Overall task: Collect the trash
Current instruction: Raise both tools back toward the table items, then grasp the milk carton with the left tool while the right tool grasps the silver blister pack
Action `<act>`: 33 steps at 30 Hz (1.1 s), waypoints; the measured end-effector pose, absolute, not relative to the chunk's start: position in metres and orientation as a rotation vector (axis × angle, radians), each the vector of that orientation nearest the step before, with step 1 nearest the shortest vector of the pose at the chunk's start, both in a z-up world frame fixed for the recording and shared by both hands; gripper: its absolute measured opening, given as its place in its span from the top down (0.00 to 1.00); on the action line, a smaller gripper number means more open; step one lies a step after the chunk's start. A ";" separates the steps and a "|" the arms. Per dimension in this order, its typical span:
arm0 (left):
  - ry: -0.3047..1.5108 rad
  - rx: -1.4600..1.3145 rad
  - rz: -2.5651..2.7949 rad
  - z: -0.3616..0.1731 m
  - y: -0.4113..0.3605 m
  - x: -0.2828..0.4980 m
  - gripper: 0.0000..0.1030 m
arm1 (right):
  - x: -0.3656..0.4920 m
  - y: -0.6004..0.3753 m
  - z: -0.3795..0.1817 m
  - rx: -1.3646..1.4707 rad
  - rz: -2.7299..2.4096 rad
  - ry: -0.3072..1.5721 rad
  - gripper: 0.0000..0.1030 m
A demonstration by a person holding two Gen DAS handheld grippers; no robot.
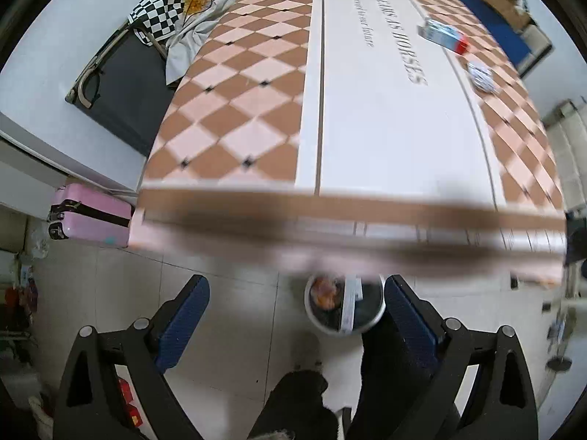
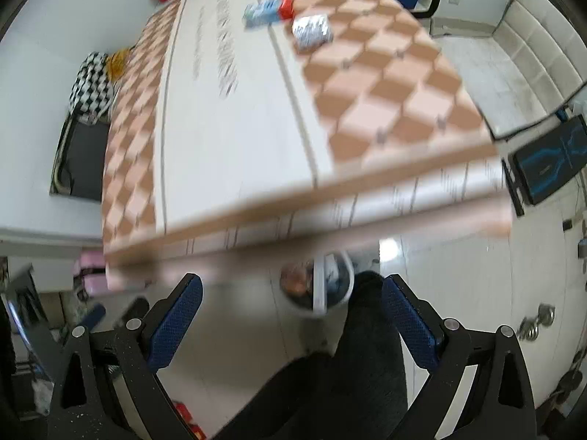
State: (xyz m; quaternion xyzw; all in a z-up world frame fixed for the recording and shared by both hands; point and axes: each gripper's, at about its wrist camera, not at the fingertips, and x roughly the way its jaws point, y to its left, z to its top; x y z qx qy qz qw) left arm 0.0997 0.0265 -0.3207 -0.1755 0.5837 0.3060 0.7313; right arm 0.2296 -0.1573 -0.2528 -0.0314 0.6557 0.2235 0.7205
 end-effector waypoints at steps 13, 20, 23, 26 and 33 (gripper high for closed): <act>1.367 -0.539 0.825 -0.367 0.088 0.277 0.05 | 0.503 -0.042 -0.350 -0.096 0.459 1.495 0.12; 1.450 -0.598 0.888 -0.388 0.106 0.293 0.05 | 0.506 0.003 -0.372 -0.288 0.455 1.428 0.41; 1.463 -0.614 0.912 -0.386 0.108 0.297 0.05 | 0.507 0.001 -0.372 -0.292 0.464 1.411 0.48; 1.446 -0.650 0.908 -0.377 0.110 0.310 0.05 | 0.521 -0.014 -0.364 -0.244 0.493 1.434 0.82; 1.368 -0.812 0.790 -0.358 0.118 0.392 0.05 | 0.596 -0.060 -0.348 -0.091 0.444 1.479 0.84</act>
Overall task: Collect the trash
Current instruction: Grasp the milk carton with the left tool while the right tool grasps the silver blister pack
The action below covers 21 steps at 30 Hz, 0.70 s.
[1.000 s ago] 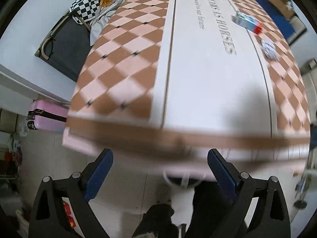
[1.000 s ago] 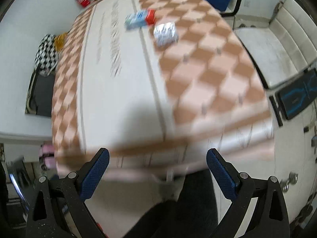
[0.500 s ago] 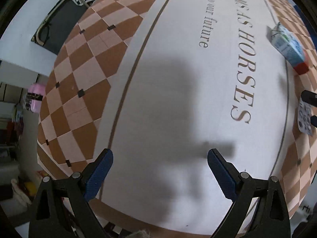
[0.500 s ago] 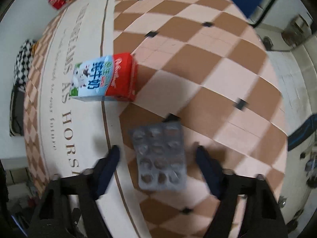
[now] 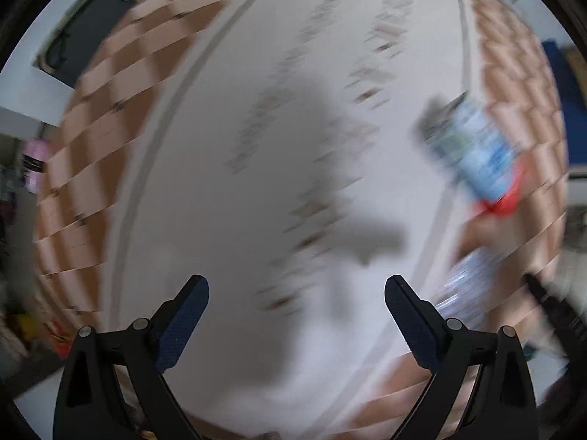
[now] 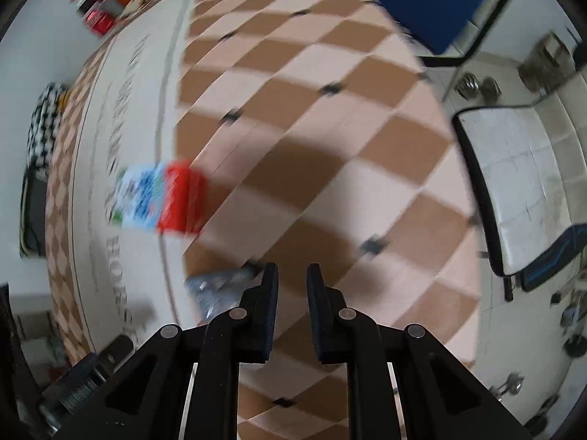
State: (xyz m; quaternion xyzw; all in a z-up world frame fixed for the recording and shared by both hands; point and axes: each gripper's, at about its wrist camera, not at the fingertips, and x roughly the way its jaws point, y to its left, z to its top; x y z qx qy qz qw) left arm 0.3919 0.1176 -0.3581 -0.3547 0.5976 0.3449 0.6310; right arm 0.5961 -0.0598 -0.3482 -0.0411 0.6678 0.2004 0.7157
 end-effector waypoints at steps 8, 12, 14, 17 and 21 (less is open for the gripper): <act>1.336 -1.151 0.705 -0.368 0.151 0.482 0.06 | 0.664 -0.096 -0.361 0.005 0.266 1.519 0.54; 1.349 -1.185 0.773 -0.380 0.153 0.490 0.32 | 0.670 -0.090 -0.362 -0.016 0.273 1.523 0.54; 1.342 -1.149 0.790 -0.376 0.154 0.482 0.36 | 0.666 -0.086 -0.359 -0.019 0.301 1.528 0.53; 1.349 -0.943 0.765 -0.360 0.147 0.477 0.42 | 0.646 -0.088 -0.353 -0.020 0.365 1.551 0.42; 1.388 -0.601 0.724 -0.350 0.129 0.426 0.43 | 0.600 -0.069 -0.350 -0.062 0.490 1.581 0.36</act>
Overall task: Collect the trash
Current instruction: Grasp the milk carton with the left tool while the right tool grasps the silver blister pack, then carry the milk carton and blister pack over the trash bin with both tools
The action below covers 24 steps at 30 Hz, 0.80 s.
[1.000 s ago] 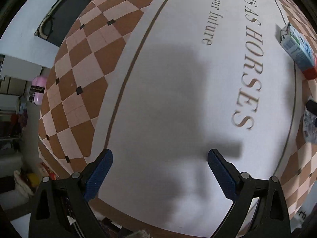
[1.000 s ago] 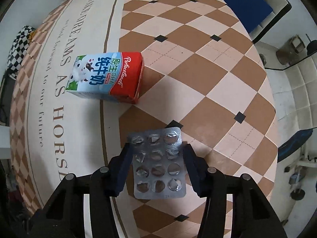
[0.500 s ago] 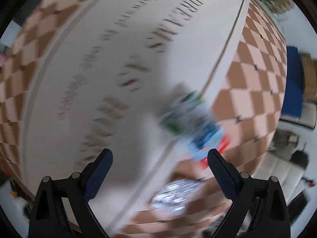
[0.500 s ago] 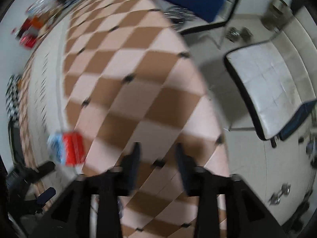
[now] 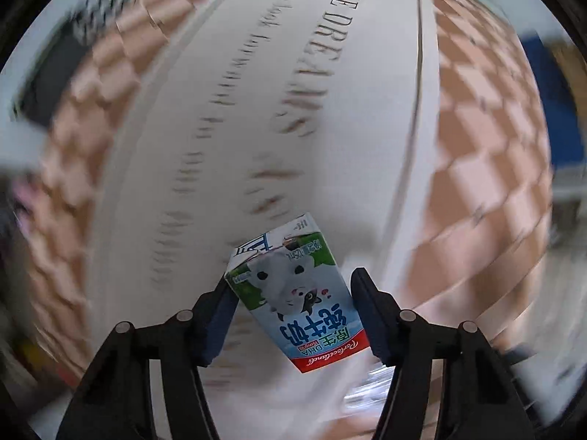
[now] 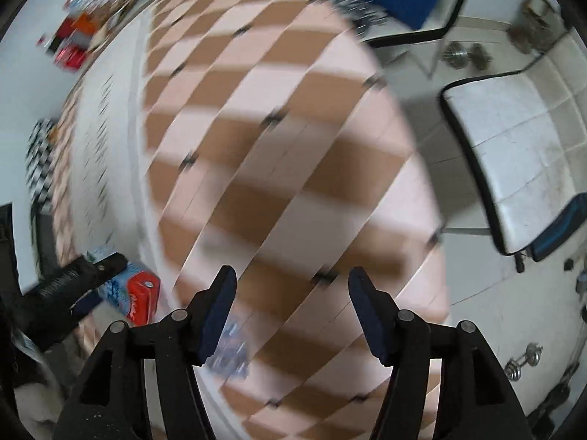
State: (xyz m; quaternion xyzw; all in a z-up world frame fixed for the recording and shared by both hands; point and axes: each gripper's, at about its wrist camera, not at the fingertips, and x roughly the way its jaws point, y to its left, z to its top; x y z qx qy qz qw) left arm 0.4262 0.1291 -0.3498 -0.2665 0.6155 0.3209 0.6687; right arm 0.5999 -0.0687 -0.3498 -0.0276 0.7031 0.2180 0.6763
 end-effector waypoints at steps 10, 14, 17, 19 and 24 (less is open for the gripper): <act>1.432 -0.575 0.623 -0.365 0.126 0.331 0.43 | 0.534 -0.001 -0.370 -0.281 0.561 1.490 0.37; 1.415 -0.625 0.645 -0.378 0.145 0.319 0.43 | 0.518 0.006 -0.368 -0.372 0.520 1.421 0.44; 1.390 -0.608 0.654 -0.373 0.148 0.320 0.54 | 0.508 0.006 -0.366 -0.403 0.531 1.384 0.45; 1.374 -0.580 0.654 -0.364 0.134 0.321 0.55 | 0.505 0.002 -0.364 -0.380 0.546 1.393 0.45; 1.325 -0.519 0.667 -0.334 0.107 0.321 0.55 | 0.496 -0.006 -0.344 -0.326 0.578 1.377 0.48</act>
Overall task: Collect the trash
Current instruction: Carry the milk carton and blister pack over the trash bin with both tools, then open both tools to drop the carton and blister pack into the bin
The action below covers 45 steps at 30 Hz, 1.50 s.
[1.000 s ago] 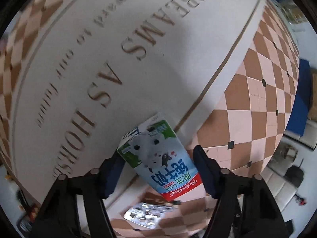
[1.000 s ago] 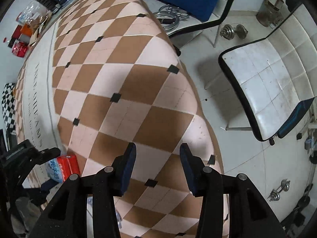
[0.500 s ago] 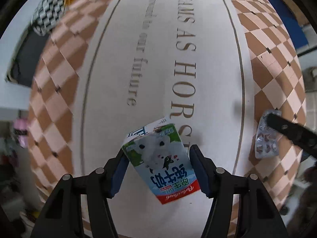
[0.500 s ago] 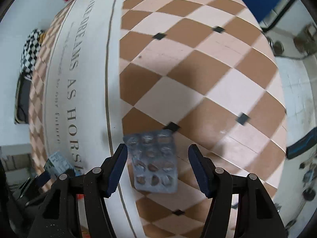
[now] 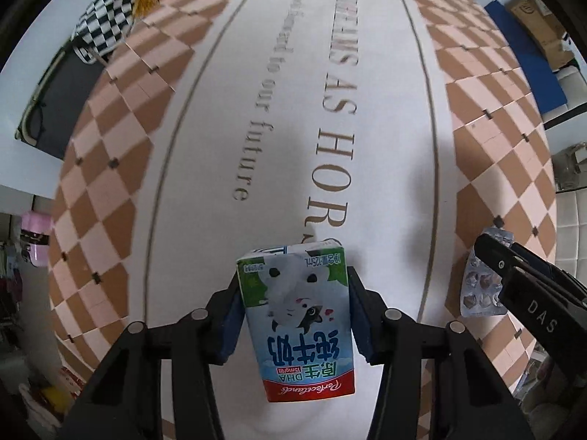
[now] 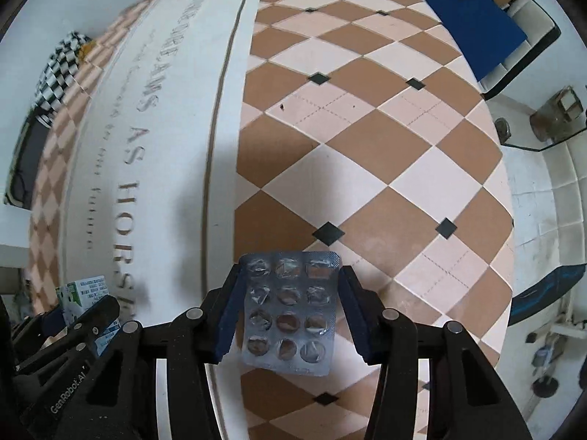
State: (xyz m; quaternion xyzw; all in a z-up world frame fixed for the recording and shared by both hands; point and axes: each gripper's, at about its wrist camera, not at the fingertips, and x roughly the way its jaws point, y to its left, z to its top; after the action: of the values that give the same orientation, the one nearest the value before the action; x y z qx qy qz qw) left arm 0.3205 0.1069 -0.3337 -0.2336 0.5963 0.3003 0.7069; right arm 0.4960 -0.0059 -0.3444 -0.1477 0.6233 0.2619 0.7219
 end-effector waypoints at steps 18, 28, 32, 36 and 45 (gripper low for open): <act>1.097 -0.325 0.568 -0.241 0.052 0.210 0.55 | 0.342 -0.089 -0.230 -0.177 0.645 1.182 0.48; 1.172 -0.340 0.403 -0.275 0.019 0.077 0.55 | 0.166 -0.160 -0.255 -0.062 0.527 1.273 0.48; 1.258 -0.390 0.373 -0.316 0.009 0.044 0.55 | 0.117 -0.181 -0.297 -0.063 0.489 1.367 0.48; 1.342 -0.468 0.352 -0.376 0.002 0.030 0.55 | 0.090 -0.199 -0.365 -0.058 0.442 1.474 0.48; 1.488 -0.603 0.345 -0.563 -0.005 0.050 0.54 | 0.101 -0.223 -0.554 0.001 0.338 1.602 0.48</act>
State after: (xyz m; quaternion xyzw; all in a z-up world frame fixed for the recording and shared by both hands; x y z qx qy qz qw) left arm 0.0498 -0.0050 -0.5630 -0.2687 0.6633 0.1537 0.6814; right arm 0.1009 -0.2234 -0.5537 0.0003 0.7145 0.1506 0.6832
